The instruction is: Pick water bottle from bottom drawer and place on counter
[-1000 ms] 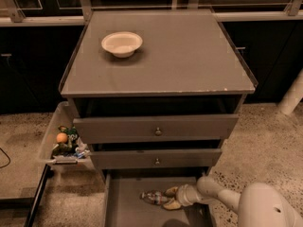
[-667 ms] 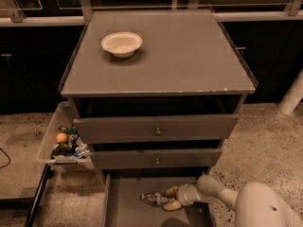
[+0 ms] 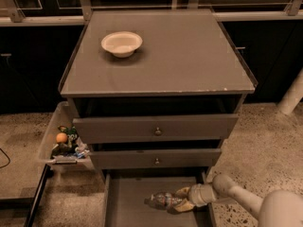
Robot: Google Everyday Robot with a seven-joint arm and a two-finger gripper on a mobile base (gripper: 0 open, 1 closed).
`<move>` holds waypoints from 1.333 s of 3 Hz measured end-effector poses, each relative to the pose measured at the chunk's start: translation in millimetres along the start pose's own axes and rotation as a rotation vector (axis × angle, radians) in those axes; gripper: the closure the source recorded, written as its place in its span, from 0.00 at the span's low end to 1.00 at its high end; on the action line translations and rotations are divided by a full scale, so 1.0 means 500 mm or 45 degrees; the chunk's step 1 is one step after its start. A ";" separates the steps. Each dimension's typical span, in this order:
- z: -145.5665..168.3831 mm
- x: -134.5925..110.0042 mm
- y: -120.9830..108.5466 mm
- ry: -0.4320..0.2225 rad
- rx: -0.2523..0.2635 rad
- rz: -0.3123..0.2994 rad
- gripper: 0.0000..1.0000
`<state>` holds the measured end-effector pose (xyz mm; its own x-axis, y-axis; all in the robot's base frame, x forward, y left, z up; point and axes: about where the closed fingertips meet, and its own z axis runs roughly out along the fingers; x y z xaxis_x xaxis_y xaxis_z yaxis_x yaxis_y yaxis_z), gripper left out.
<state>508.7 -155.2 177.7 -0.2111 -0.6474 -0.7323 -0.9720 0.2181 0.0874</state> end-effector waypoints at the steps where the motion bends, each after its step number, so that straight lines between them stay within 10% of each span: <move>1: -0.119 -0.032 0.015 -0.022 0.043 -0.052 1.00; 2: -0.248 -0.092 0.021 0.021 0.115 -0.131 1.00; 4: -0.228 -0.104 0.043 0.055 0.093 -0.185 1.00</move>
Offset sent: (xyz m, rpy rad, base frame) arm -0.0178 -0.0938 0.1926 -0.1126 -0.2208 -0.0066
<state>486.8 -200.1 294.8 -0.0749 -0.7062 -0.7041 -0.9829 0.1714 -0.0673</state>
